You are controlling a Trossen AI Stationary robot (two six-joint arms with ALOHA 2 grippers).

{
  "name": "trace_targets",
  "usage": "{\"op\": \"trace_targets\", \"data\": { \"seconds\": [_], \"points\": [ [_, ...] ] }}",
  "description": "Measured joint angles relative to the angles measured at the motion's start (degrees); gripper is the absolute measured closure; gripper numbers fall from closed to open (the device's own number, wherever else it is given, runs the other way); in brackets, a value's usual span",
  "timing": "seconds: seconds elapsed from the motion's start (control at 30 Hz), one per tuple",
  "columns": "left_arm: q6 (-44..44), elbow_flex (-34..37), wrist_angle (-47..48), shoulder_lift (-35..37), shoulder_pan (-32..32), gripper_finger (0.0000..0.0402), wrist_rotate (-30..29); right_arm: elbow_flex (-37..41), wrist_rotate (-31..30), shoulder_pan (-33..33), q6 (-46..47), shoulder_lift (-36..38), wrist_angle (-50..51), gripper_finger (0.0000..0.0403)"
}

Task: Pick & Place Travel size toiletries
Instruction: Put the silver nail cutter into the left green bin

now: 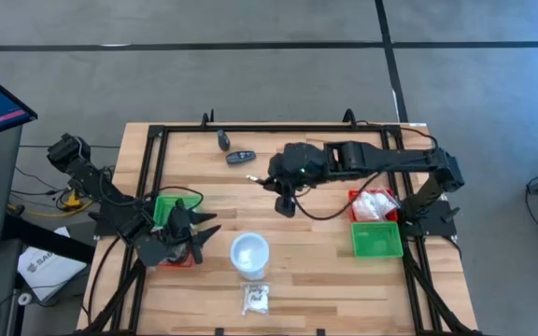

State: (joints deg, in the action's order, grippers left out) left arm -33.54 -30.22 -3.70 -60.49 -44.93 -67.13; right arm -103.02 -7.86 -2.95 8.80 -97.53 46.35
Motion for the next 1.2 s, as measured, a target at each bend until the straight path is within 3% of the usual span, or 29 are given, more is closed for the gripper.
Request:
{"op": "trace_targets", "data": {
  "seconds": [0.27,0.47,0.63,0.93,1.2],
  "points": [
    [1.8,0.0,-0.8,0.9,2.3,0.0239,-2.6,0.2,9.0,4.8,-5.3,-1.5,-3.6,0.0357],
    [4.4,0.0,-1.9,0.9,7.2,0.0239,-0.3,0.2,15.5,5.3,-9.6,-2.6,-7.4,0.0357],
    [9.4,0.0,-4.9,1.3,10.1,0.0239,0.0,0.1,16.5,5.4,-12.5,-3.9,-8.9,0.0357],
    [19.1,0.0,-13.4,2.2,15.6,0.0239,10.7,0.2,22.7,7.5,-13.5,-7.0,-11.2,0.0357],
    [21.9,0.0,-15.3,2.2,17.7,0.0239,14.2,2.2,25.8,7.3,-15.0,-6.7,-15.3,0.0357]
  ]
}}
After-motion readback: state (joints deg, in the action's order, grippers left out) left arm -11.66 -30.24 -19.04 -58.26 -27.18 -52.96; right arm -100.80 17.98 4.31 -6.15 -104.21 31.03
